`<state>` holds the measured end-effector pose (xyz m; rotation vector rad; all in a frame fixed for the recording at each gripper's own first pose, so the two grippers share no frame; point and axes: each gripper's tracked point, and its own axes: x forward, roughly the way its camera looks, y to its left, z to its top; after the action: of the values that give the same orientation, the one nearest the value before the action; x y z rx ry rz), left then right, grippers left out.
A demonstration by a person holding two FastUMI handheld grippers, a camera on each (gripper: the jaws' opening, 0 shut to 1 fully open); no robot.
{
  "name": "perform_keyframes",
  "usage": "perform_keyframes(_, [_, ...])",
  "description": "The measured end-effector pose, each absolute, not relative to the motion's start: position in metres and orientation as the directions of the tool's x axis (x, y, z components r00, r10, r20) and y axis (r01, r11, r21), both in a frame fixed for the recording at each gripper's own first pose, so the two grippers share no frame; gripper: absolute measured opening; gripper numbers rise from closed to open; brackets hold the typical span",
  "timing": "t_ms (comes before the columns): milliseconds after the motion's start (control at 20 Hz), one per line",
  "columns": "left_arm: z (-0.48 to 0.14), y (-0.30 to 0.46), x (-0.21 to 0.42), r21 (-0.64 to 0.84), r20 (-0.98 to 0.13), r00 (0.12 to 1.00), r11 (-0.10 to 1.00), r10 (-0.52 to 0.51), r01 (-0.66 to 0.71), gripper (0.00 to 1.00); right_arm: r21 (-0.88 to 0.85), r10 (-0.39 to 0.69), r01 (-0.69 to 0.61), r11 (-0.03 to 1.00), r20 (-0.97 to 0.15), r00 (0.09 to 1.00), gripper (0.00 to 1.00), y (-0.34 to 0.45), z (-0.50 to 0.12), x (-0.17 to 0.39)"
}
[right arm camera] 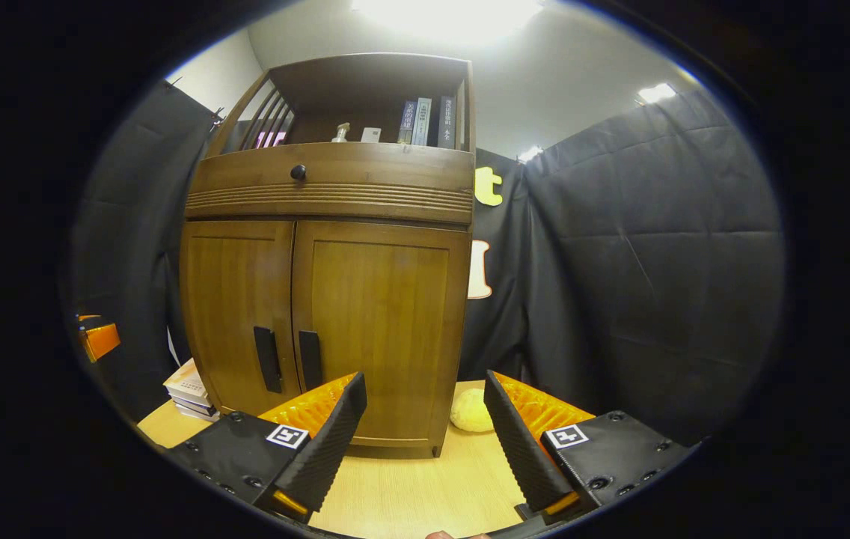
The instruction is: Open the right door of the double-door shoe cabinet with the right hand, and open the left door with the left hand.
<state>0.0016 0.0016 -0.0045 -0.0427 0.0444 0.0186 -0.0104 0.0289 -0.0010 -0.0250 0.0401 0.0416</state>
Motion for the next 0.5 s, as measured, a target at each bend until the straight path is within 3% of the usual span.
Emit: perform_keyframes(500, [-0.009, 0.007, 0.004, -0.028, -0.094, 0.992, 0.996, 0.082, -0.085, 0.97, 0.028, 0.133, -0.132, 0.991, -0.046, 0.990, 0.97, 0.081, 0.010, 0.028])
